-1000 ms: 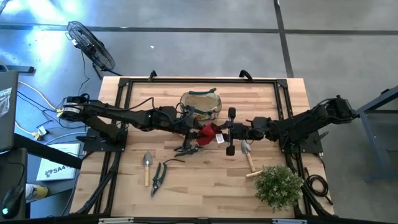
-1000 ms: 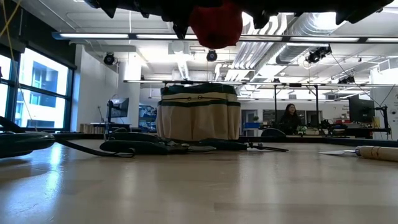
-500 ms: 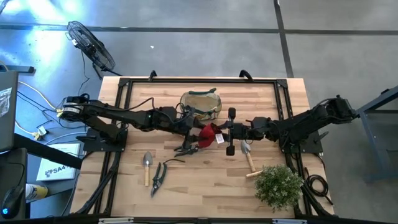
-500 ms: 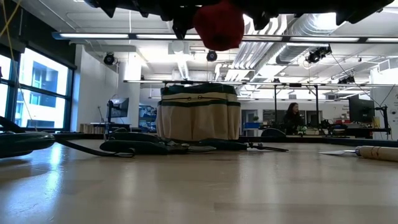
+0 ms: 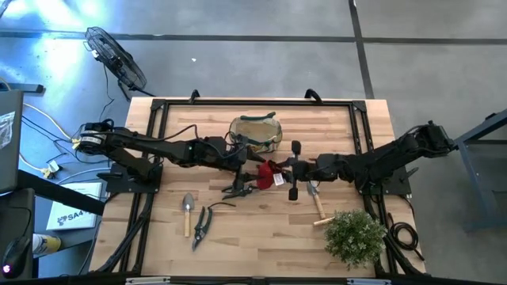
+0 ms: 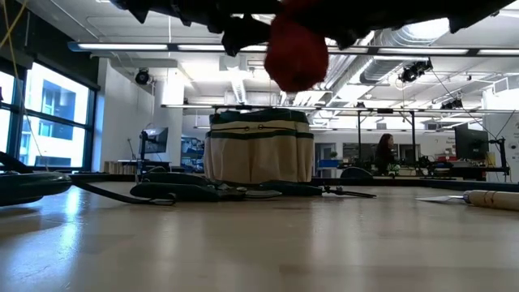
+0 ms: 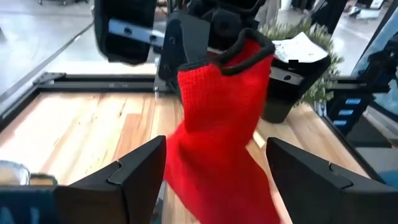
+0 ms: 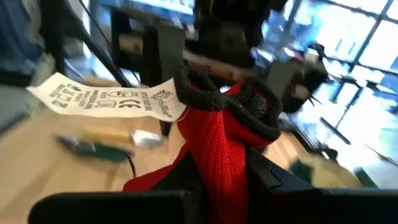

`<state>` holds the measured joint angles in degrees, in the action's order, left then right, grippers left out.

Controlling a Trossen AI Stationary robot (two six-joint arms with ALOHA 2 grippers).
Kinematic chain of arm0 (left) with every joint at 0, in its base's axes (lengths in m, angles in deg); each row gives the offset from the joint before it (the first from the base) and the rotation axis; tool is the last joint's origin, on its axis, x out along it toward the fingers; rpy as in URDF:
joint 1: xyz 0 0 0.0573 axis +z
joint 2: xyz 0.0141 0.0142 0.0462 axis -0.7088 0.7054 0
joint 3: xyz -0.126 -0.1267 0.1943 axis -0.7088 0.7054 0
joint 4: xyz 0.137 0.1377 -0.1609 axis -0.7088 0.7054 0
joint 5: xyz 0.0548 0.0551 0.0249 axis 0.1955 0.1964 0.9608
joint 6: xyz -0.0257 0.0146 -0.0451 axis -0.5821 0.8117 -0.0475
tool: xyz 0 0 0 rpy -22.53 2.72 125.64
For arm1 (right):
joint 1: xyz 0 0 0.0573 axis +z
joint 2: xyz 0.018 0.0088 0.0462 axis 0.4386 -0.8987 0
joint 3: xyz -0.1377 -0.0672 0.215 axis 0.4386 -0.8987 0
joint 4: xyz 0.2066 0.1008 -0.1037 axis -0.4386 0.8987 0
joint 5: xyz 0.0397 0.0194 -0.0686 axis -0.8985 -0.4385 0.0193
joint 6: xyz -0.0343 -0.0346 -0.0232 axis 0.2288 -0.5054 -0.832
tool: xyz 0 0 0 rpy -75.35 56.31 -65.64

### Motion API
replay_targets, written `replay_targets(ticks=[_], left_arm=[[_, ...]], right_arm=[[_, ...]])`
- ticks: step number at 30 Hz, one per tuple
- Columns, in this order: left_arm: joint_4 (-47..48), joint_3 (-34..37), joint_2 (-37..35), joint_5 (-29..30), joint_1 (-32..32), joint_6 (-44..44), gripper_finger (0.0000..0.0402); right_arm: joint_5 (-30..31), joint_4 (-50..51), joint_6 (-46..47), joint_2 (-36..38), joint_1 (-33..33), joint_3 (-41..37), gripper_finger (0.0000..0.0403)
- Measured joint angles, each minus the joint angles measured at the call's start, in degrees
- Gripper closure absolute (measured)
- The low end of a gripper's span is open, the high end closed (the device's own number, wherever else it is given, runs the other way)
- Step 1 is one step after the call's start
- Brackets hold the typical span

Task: Pick & Place Garden tools in Gardening bag
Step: Put the red gloves into the light brown gardening bag

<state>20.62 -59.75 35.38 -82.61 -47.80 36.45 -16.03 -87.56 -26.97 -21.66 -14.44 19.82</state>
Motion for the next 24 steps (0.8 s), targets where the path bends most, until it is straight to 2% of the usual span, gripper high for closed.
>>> replay_targets(ticks=[6, 10, 13, 20, 24], left_arm=[[3.3, 0.0, 0.0, 0.5, 0.0, 0.0, 0.0130], [6.3, 0.0, -0.8, 0.5, 0.0, 0.0, 0.0130], [9.5, -0.1, -1.4, 0.5, 0.0, 0.0, 0.0130], [12.8, 0.0, -2.4, 0.5, 0.0, -1.9, 0.0130], [13.8, 0.0, -2.4, 0.4, 0.0, -2.8, 0.0130]], right_arm=[[8.2, 7.8, 0.0, 2.6, 3.3, 0.0, 0.0359], [16.7, 12.1, -0.5, 5.3, 5.9, 0.0, 0.0359], [20.9, 13.4, -1.8, 7.6, 6.6, 0.0, 0.0359], [20.5, 13.0, -4.0, 10.7, 1.9, 0.0, 0.0359], [12.9, 12.6, -3.2, 10.7, -3.5, 0.0, 0.0359]])
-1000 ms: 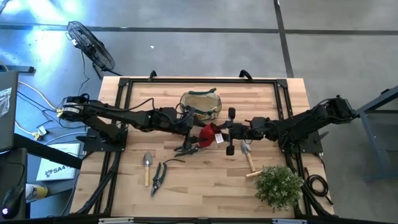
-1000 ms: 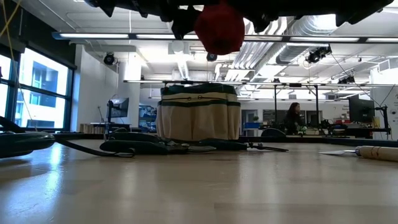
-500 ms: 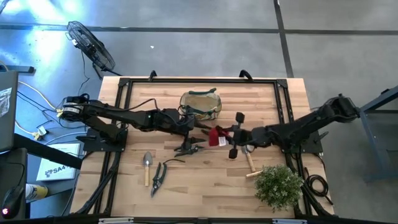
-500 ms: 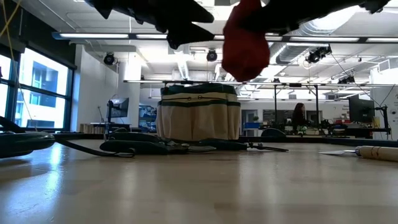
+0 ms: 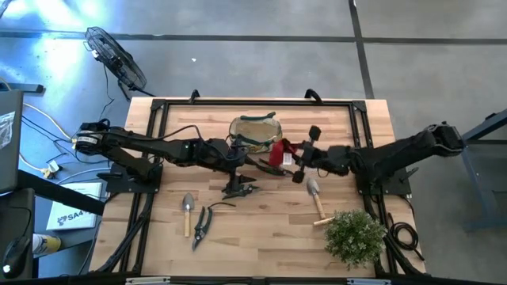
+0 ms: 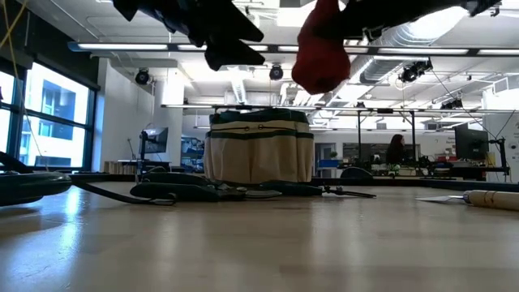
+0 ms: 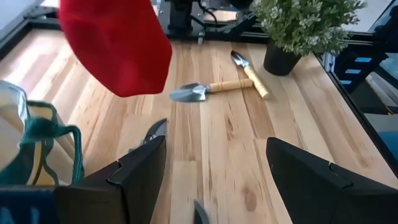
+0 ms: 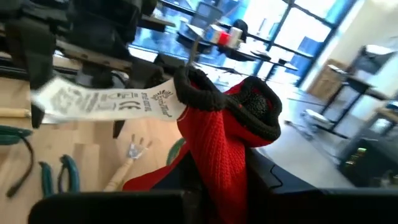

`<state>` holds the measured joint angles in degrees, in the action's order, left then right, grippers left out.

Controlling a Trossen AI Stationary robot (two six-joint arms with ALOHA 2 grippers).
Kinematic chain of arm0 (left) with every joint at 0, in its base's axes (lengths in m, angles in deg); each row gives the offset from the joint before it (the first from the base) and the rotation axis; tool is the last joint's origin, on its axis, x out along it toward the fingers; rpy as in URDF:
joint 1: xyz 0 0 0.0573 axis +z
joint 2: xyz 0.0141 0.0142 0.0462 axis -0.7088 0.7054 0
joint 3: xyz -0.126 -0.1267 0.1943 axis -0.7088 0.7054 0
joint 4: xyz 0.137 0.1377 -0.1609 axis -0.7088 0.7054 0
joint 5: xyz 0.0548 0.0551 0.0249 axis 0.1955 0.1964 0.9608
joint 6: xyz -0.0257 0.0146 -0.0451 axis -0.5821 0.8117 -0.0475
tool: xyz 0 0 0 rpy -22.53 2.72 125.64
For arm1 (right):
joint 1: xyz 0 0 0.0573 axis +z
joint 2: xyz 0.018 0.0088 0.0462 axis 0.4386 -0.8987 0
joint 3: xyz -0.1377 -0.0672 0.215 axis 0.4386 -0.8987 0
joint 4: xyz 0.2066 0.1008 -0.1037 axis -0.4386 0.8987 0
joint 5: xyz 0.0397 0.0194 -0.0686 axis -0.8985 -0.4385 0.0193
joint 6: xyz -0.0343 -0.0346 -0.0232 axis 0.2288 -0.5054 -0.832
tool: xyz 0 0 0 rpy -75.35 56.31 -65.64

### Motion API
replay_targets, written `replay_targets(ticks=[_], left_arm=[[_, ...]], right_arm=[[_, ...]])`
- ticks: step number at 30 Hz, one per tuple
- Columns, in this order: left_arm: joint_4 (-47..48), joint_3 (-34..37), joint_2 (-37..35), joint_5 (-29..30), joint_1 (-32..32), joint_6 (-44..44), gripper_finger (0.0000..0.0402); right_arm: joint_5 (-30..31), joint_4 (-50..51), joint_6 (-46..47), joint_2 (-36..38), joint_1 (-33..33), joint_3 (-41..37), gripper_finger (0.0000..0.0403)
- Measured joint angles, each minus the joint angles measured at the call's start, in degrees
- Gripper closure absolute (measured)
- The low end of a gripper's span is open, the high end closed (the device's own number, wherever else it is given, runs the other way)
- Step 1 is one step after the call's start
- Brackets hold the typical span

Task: Pick & Place Garden tools in Gardening bag
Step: Put the red gloves into the light brown gardening bag

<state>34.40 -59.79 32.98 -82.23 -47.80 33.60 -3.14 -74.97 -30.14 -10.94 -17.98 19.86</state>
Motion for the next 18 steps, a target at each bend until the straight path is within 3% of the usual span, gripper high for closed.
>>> replay_targets(ticks=[11, 18], left_arm=[[4.2, 0.0, 0.0, -1.9, -0.3, -3.2, 0.0130], [4.3, 0.0, 0.0, -1.5, -2.8, -3.2, 0.0130]], right_arm=[[-17.1, -8.6, 2.7, -0.1, -10.8, 0.0, 0.0359], [-23.1, -14.4, 3.2, -0.7, -13.9, 0.0, 0.0359]])
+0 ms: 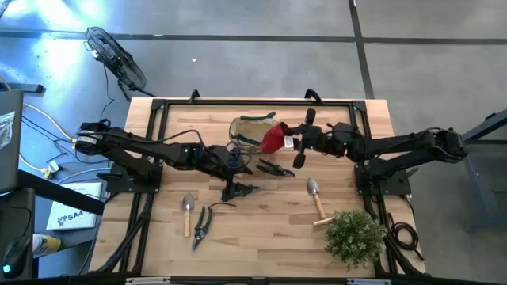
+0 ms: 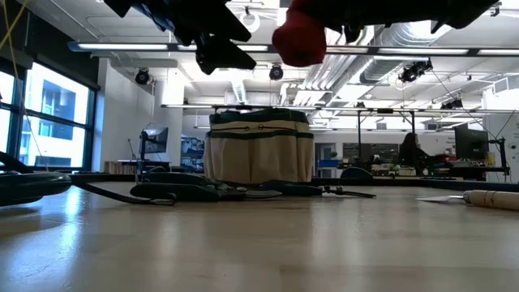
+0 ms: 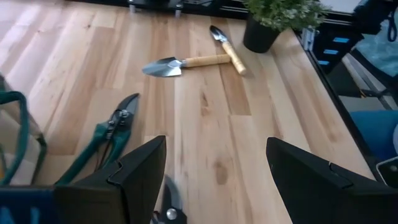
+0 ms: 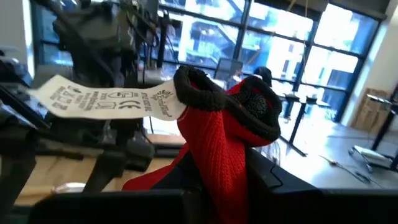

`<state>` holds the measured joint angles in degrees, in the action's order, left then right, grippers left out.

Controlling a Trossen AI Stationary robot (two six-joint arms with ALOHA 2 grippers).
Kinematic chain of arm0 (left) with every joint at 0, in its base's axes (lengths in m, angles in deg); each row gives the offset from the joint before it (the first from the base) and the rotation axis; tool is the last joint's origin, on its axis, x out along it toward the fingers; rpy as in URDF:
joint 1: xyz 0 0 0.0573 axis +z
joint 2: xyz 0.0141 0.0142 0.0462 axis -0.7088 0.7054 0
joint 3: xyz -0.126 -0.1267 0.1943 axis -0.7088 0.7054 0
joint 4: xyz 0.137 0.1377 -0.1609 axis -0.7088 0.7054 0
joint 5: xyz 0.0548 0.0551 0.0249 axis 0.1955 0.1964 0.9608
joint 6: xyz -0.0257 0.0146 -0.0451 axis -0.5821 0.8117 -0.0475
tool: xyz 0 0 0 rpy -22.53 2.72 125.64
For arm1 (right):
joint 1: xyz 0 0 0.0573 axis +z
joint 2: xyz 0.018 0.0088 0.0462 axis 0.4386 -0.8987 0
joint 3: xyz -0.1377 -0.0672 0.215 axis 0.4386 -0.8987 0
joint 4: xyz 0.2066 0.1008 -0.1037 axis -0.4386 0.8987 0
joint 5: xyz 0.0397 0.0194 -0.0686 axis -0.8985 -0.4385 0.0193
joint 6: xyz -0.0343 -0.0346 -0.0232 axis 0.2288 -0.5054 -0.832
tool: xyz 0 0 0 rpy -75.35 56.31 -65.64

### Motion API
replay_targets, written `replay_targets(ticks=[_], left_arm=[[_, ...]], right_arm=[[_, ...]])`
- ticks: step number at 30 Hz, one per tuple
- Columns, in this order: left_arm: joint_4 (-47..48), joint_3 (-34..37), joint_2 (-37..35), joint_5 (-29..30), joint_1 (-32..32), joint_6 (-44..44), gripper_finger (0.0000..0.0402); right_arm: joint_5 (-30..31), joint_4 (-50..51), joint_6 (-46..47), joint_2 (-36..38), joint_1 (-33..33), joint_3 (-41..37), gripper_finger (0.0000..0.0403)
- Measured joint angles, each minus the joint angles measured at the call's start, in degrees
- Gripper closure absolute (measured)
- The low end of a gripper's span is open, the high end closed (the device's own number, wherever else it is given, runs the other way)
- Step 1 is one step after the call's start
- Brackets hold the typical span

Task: Pick & Place Garden tools in Gardening bag
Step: Put the red gloves into the light brown gardening bag

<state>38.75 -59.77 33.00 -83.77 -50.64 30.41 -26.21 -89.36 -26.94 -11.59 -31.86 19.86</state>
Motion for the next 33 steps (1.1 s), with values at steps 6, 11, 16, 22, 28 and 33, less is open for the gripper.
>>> replay_targets(ticks=[6, 11, 16, 22, 28, 33], left_arm=[[0.1, 0.0, 0.0, 1.6, -1.0, -0.5, 0.0130], [0.5, 0.0, 0.0, 1.7, -1.0, -1.3, 0.0130], [1.8, 0.0, 0.0, 1.2, -1.0, -2.7, 0.0130], [3.5, 0.0, 0.0, 1.5, -1.8, -3.4, 0.0130], [2.8, 0.0, 0.0, 2.3, -2.4, -2.8, 0.0130], [3.0, 0.0, 0.0, 3.1, -2.4, -2.8, 0.0130]], right_arm=[[-3.4, -0.7, 0.4, -4.4, -1.1, 4.0, 0.0363], [-3.5, 3.2, -0.4, -9.5, -1.5, 10.0, 0.0363], [-2.9, 5.9, 0.2, -12.8, -3.3, 14.0, 0.0365], [-1.1, 6.7, 4.6, -13.7, -7.0, 14.3, 0.0365], [0.6, 9.2, 9.5, -14.7, -11.1, 14.3, 0.0366], [4.2, 9.5, 12.2, -17.4, -11.4, 14.3, 0.0368]])
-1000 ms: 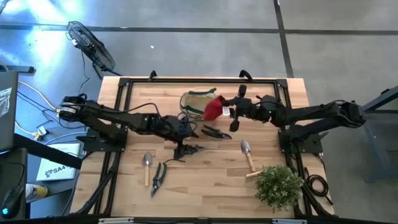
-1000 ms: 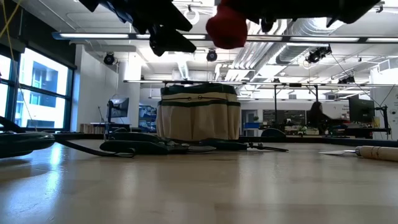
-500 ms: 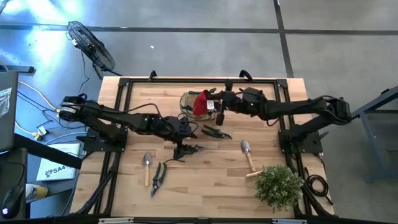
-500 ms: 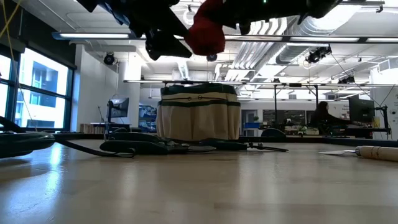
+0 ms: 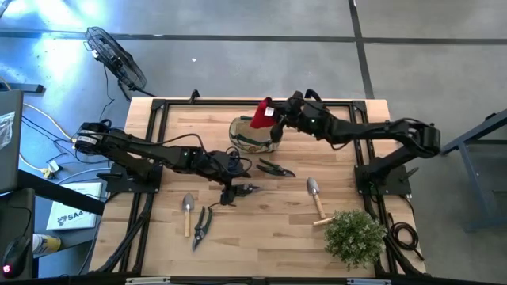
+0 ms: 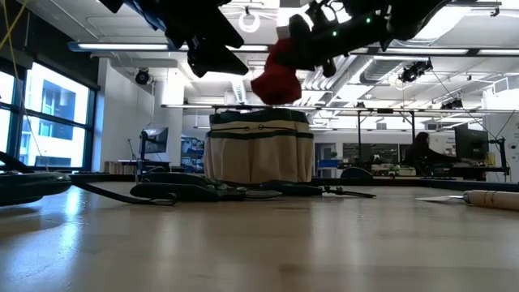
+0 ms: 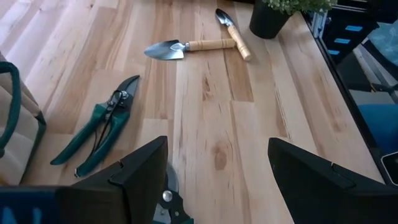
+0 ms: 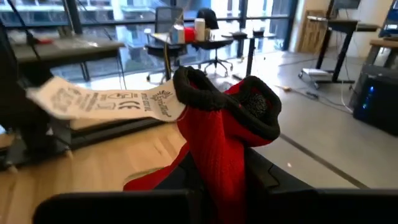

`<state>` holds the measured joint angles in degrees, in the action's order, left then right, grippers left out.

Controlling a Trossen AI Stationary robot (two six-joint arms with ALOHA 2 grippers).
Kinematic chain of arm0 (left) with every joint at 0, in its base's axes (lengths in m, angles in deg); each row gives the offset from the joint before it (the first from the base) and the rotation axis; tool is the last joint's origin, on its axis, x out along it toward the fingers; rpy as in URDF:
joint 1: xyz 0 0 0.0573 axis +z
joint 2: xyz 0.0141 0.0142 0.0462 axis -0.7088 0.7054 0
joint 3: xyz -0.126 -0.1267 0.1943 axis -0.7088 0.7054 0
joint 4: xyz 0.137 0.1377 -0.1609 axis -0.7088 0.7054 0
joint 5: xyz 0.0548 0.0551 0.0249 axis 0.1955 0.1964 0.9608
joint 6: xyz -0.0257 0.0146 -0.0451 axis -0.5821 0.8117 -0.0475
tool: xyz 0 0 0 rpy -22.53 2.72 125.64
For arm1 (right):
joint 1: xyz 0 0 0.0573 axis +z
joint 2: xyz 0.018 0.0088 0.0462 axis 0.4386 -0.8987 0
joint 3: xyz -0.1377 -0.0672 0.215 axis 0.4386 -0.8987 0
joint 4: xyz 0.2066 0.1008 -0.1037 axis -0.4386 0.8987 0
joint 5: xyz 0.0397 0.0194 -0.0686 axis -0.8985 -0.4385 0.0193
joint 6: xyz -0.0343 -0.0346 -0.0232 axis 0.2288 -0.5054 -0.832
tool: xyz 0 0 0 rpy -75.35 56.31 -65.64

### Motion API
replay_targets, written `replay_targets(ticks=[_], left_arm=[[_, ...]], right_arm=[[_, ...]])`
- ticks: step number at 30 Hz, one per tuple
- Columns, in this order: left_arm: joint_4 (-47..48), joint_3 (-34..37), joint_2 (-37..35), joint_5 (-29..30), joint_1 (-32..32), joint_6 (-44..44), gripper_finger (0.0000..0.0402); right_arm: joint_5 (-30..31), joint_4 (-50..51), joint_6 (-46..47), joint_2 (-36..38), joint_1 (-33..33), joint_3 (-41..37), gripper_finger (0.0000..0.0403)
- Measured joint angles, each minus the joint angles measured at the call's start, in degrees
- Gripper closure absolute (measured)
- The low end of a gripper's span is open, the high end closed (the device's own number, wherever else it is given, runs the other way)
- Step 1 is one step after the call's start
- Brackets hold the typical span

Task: Pick & Place Garden tools in Gardening bag
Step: Put the red gloves into the light brown gardening bag

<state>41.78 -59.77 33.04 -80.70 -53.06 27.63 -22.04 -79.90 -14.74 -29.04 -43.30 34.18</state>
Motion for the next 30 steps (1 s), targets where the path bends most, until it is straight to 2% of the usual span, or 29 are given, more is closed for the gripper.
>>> replay_targets(ticks=[9, 18, 30], left_arm=[[0.0, 0.0, 0.0, 0.1, 0.0, 0.2, 0.0130], [-0.5, 0.0, 0.0, 0.3, 0.0, 1.5, 0.0130], [-0.6, 0.0, 0.0, 0.3, 0.0, 1.4, 0.0130]], right_arm=[[0.8, -3.6, -2.0, -3.1, 4.1, 0.0, 0.0368], [5.7, -2.6, -5.0, -5.7, 4.3, 0.0, 0.0368], [6.0, -3.9, -4.8, -8.6, 4.3, 0.0, 0.0366]])
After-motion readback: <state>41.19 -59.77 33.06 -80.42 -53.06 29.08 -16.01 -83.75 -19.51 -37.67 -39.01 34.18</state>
